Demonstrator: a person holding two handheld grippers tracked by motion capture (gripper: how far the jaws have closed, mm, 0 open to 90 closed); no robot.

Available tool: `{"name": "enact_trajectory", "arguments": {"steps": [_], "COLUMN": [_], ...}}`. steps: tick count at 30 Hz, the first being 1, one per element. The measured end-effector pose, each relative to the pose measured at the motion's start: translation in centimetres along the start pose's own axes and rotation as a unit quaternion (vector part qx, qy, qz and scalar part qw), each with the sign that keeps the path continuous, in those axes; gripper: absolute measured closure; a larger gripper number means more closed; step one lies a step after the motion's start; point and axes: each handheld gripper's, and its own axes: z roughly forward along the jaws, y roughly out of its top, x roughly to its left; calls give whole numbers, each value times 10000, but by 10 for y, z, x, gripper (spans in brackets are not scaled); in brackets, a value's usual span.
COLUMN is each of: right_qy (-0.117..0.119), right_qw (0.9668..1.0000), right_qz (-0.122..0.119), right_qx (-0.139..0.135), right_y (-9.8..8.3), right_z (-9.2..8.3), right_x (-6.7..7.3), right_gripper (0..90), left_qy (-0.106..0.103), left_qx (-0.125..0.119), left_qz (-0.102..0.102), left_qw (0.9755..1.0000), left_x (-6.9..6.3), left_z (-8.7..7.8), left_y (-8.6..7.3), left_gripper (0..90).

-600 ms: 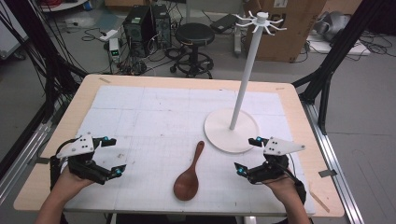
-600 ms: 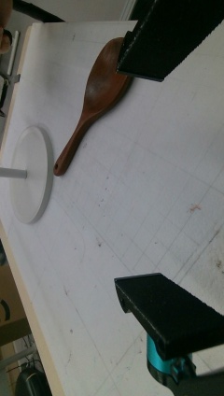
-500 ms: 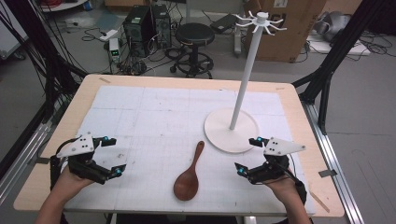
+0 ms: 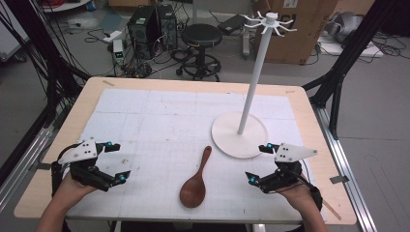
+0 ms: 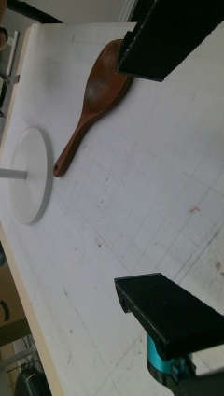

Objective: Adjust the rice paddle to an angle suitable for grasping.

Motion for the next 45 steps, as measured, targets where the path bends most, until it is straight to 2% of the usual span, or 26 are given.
{"name": "enact_trajectory", "arguments": {"steps": [8,11,15,16,17,19,21,23,27,28,31,36,37,38,39,41,45], "right_qy": [282,515,575,625,654,688,704,691,737,815,865,934,934,922,922,919,913], "right_qw": [9989,9974,9966,9960,9956,9950,9935,9928,9875,9846,9799,9703,9703,9654,9654,9630,9607], "right_qz": [-111,-124,-175,-190,-230,-269,-358,-396,-600,-678,-774,-893,-893,-1008,-1008,-1056,-1093], "right_qx": [346,486,571,611,632,665,815,899,1258,1393,1621,2046,2046,2220,2220,2305,2384], "right_y": [7,8,10,10,10,10,11,12,19,22,27,36,36,40,40,44,45], "right_z": [4,9,12,14,14,15,18,19,25,28,33,48,48,54,54,60,65], "right_x": [-5,-8,-10,-11,-11,-11,-11,-11,-10,-10,-10,-8,-8,-7,-7,-6,-7], "right_gripper": [9,9,28,108,144,147,201,215,308,363,434,508,508,534,534,549,590], "left_qy": [-12,-16,-6,-5,-11,-2,-7,-2,-1,-1,2,-2,3,0,7,12,16], "left_qx": [16,13,34,46,48,46,37,44,53,54,46,43,42,35,29,18,18], "left_qz": [3,1,-1,7,3,1,8,11,18,17,29,30,25,25,7,15,16], "left_qw": [10000,10000,10000,10000,10000,10000,10000,10000,10000,10000,10000,10000,10000,10000,10000,10000,10000], "left_x": [1,0,0,0,0,0,0,0,-1,-1,-1,0,0,0,0,0,1], "left_z": [-1,-1,-1,-1,-1,-1,-1,-1,-1,-1,-1,-1,-1,-2,-2,-2,-4], "left_y": [-1,-1,-1,-1,-1,-1,-1,-1,-1,0,0,0,0,0,0,0,0], "left_gripper": [17,17,17,17,17,17,17,17,17,17,17,17,17,17,17,17,17]}}
